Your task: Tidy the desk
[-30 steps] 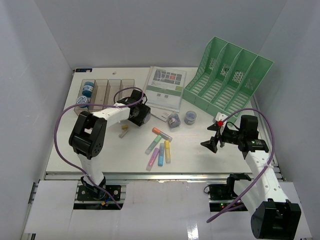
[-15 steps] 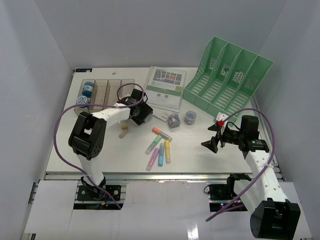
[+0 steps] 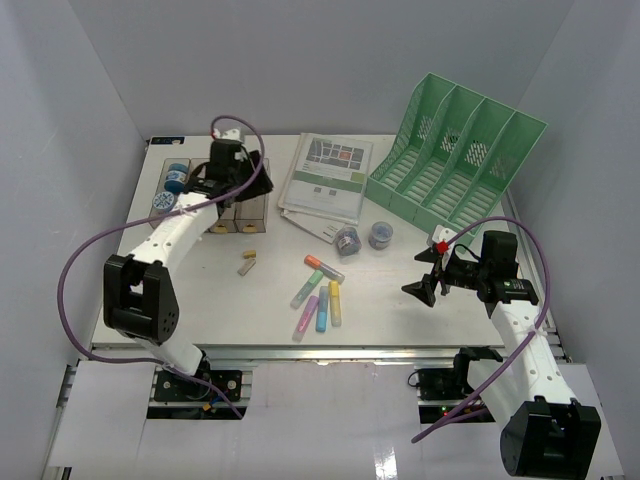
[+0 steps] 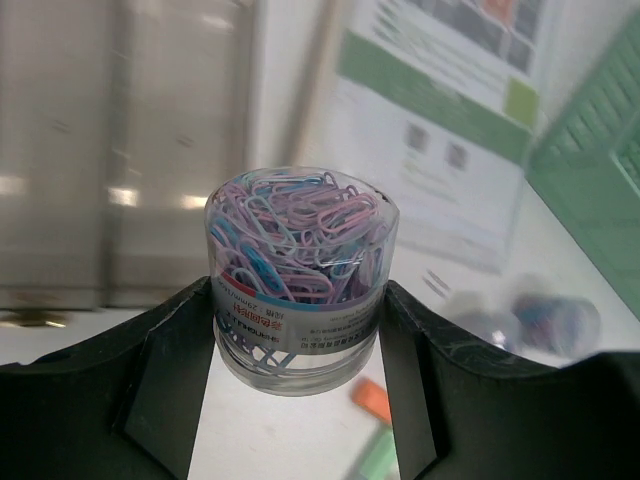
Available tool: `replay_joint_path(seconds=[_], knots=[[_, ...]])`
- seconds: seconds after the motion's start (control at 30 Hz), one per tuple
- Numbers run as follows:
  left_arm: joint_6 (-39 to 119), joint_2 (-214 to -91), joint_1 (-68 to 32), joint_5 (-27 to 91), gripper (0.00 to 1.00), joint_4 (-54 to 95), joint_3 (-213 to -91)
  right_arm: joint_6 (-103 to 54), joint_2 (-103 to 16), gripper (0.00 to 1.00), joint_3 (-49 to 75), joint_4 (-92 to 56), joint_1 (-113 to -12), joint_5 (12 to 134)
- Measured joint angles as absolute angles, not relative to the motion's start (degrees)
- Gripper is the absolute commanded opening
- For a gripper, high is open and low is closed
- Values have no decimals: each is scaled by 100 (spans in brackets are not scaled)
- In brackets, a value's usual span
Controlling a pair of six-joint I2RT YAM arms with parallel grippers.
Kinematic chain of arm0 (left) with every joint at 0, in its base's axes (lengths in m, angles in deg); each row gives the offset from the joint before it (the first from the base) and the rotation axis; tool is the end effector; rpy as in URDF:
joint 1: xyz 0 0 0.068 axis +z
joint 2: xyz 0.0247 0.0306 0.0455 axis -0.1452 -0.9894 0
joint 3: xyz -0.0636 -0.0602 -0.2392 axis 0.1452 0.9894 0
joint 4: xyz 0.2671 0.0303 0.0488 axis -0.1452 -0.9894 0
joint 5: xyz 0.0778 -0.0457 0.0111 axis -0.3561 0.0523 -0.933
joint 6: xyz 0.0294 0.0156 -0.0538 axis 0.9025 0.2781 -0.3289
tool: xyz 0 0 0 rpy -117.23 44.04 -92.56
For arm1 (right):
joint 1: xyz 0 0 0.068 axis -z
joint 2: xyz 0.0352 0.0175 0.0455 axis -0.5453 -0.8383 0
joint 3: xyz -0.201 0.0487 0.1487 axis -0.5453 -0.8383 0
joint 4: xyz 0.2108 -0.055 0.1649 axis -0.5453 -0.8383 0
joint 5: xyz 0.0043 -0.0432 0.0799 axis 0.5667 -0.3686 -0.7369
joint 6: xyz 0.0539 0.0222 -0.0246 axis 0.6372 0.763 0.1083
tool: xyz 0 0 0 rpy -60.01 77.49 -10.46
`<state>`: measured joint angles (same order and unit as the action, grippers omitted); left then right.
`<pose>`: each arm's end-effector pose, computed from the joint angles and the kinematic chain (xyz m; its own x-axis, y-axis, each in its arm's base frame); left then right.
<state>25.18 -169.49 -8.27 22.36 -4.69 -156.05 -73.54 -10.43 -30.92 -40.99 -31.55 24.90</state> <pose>0.3727 -0.1100 0.2681 -0.6607 -0.2654 -0.7022 -0.0311 0.9443 -0.3276 0.1980 0.0352 0.2175 -0.0560 -0.3759 -0.9250 -0.8902 0.4384 -0.1242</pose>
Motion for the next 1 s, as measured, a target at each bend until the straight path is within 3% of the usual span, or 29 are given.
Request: replay_joint_path(seconds=[0.23, 0.47, 0.6, 0.7, 0.83, 1.0], knots=[[3157, -17579, 881, 2272, 7, -533, -16396, -7357, -1047, 91, -3092, -4107, -3155, 2464], [3440, -18835, 1273, 2453, 14, -542, -17473, -7368, -1082, 91, -3092, -4124, -3155, 2382], [3549, -19465, 1305, 2421, 27, -632, -17969, -7369, -1085, 91, -3092, -4140, -3155, 2357], [3608, -19802, 1312, 2324, 43, -686, -18171, -7369, -1106, 91, -3092, -4143, -3155, 2353], [3629, -20048, 1333, 2156, 74, -812, -18338, -7369, -1151, 91, -3092, -4163, -3155, 2354], [3661, -20163, 1353, 1993, 90, -967, -18530, -7371, -1190, 91, -3092, -4199, -3155, 2356]])
